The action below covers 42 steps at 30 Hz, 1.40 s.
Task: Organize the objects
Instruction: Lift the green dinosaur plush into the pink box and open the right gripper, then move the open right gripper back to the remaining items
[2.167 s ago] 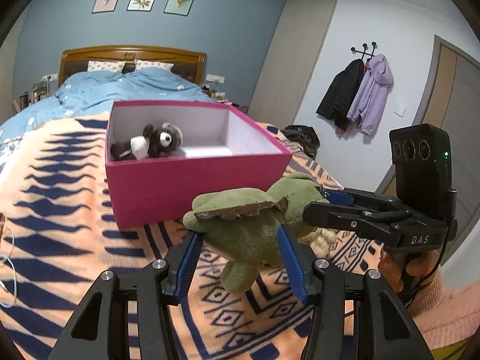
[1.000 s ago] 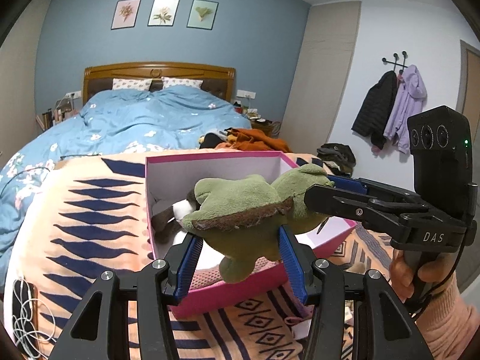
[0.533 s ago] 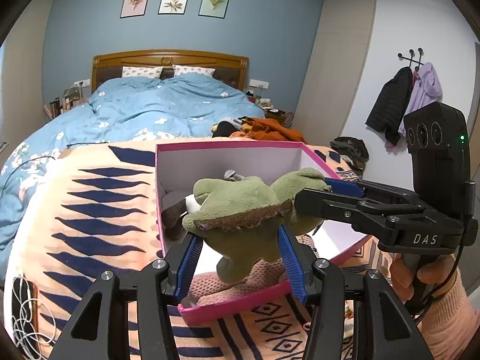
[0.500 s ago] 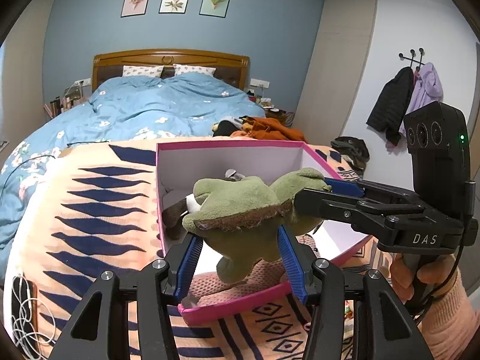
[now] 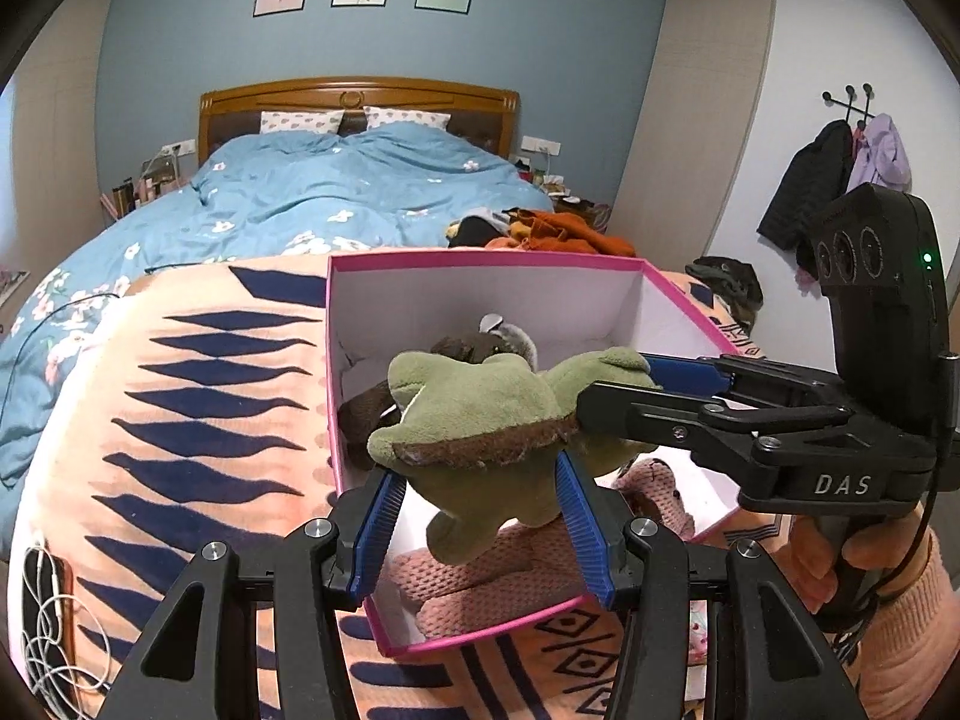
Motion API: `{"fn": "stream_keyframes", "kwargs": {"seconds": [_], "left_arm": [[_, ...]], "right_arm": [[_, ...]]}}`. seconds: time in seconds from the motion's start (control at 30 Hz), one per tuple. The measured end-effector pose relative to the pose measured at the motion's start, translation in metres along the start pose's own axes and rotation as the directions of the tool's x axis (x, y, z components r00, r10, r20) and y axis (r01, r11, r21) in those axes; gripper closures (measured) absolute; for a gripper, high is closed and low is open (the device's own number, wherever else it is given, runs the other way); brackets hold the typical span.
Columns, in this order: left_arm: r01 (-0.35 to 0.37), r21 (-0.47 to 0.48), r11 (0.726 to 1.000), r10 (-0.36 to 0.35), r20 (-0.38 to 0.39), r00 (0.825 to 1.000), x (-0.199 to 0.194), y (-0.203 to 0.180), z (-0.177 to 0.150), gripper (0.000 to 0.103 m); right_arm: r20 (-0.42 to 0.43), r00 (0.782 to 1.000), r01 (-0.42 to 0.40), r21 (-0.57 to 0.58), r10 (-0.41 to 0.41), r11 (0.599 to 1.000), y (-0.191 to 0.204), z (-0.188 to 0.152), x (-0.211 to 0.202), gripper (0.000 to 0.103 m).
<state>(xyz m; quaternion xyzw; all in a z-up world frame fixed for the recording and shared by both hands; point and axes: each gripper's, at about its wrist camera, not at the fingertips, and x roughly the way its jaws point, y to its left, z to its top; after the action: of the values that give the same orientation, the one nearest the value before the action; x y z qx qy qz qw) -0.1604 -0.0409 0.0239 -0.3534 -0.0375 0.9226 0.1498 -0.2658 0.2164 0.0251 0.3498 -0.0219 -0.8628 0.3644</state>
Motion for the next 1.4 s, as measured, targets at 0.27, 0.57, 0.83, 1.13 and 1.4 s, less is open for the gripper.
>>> {"fn": "stream_keyframes", "kwargs": {"seconds": [0.27,0.57,0.83,1.13,1.4], "left_arm": [[-0.021,0.003,1.0,0.021,-0.014,1.0,0.009,0.002,-0.005,0.051],[-0.021,-0.005,1.0,0.021,0.016,1.0,0.0,0.003,-0.011,0.049],[0.01,0.017,1.0,-0.011,0.087,0.996,-0.026,-0.006,-0.02,0.043],[0.108,0.082,0.991,-0.118,0.129,0.985,-0.054,-0.036,-0.042,0.034],[0.191,0.139,0.972,-0.201,0.059,0.978,-0.046,-0.073,-0.069,0.034]], "right_arm": [[-0.044,0.999,0.015,0.027,-0.014,1.0,-0.009,-0.003,0.02,0.042],[-0.029,0.999,0.036,0.036,-0.035,0.999,-0.011,-0.008,0.014,0.042],[0.002,1.0,0.012,0.041,-0.012,0.999,-0.006,-0.019,-0.011,0.042],[0.03,0.999,-0.027,0.029,0.026,0.999,0.004,-0.045,-0.054,0.042],[0.033,0.999,-0.002,0.034,0.001,0.999,0.006,-0.084,-0.095,0.041]]}}
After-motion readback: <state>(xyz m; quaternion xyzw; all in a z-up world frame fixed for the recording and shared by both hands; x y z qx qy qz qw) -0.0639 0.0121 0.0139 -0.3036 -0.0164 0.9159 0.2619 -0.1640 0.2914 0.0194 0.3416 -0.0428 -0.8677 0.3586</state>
